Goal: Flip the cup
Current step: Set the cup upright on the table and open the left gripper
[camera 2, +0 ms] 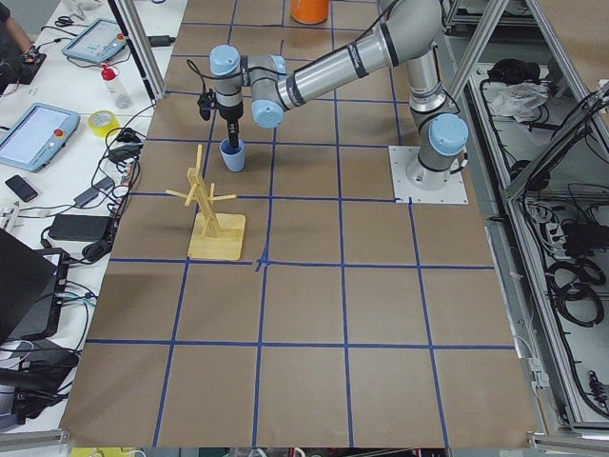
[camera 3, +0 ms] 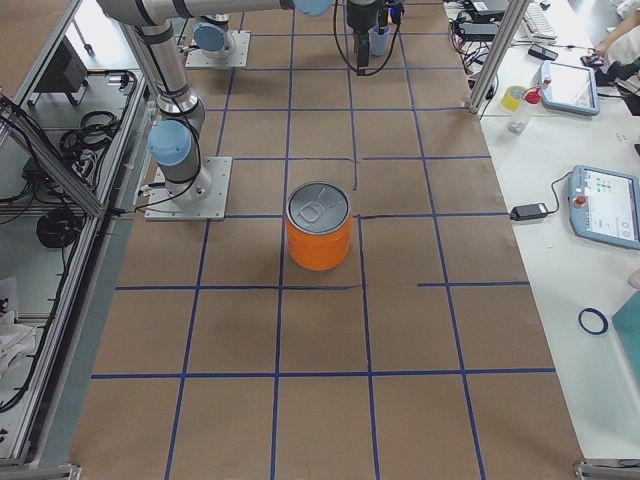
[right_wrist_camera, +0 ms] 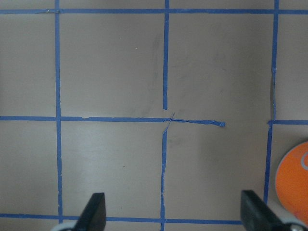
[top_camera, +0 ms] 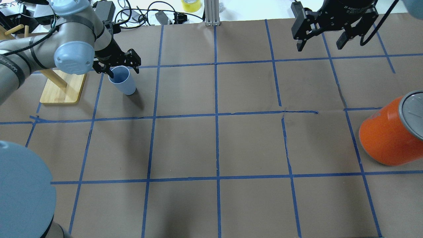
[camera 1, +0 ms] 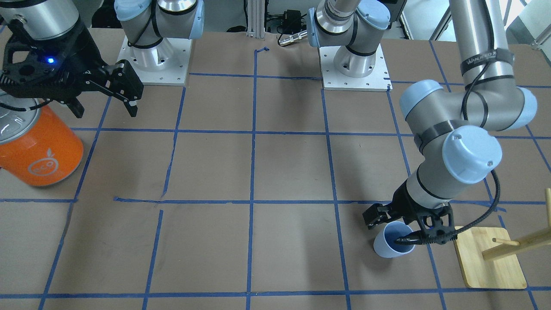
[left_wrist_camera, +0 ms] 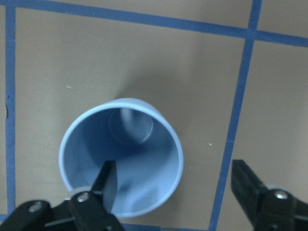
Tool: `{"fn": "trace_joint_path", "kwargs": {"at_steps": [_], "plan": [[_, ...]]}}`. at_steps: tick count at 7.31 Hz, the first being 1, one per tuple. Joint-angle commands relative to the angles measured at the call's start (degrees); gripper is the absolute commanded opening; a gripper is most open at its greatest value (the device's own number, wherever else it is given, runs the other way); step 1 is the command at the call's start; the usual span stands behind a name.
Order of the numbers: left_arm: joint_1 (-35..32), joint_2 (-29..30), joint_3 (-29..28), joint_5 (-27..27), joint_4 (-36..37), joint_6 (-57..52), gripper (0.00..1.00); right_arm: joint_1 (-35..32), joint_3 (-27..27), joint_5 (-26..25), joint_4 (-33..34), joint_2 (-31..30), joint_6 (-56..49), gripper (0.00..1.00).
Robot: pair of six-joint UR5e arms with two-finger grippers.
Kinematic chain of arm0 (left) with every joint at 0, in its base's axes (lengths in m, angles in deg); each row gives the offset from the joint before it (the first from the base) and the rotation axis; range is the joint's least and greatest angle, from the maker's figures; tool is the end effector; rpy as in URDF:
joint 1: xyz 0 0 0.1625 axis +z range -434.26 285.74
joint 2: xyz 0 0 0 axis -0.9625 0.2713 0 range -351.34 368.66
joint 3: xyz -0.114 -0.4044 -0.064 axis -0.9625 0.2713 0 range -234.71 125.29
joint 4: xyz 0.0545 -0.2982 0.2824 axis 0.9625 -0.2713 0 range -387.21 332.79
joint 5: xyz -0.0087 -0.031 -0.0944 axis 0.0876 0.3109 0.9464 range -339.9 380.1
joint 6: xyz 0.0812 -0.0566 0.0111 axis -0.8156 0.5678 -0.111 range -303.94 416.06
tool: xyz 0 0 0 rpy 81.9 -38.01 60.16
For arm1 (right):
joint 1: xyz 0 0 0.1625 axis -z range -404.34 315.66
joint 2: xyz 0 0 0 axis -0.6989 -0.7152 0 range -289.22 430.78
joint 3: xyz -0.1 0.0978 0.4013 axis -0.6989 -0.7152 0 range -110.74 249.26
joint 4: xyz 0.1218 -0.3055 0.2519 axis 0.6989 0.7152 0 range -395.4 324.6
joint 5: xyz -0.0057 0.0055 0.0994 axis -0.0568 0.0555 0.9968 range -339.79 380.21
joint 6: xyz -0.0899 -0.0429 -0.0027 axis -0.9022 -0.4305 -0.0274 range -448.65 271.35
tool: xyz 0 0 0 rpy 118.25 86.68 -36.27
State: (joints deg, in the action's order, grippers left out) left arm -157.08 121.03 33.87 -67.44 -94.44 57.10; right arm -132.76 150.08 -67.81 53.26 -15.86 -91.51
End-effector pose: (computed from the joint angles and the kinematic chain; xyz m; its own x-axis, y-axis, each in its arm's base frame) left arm -0.0577 -0.6431 0.3190 -0.9890 -0.1415 0.0434 -0.1429 0.9893 -0.0309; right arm 0.1224 -0.5259 0.5350 -0.9992 -0.0249 -0.0305 -0.0224 0.9966 -0.0797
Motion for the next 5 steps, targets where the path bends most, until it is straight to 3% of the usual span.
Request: {"fn": "trace_joint_path", "kwargs": {"at_steps": [1, 3, 5], "plan": [[-0.1, -7.7, -2.5, -1.7, -11.7, 0.1, 1.0, -0.5, 0.2, 0.6, 1.1, -0.5, -0.3, 1.0], [-1.0, -15.3, -2.0, -3.3, -18.0, 0.2, 1.0, -0.4, 0.5, -2.0, 2.0, 0.1, -1.4, 1.0], [-1.2, -20.8, -1.4, -2.8, -19.2, 0.2, 1.0, -0.4, 0.4, -2.2, 2.1, -0.3, -0.7, 1.0]]}}
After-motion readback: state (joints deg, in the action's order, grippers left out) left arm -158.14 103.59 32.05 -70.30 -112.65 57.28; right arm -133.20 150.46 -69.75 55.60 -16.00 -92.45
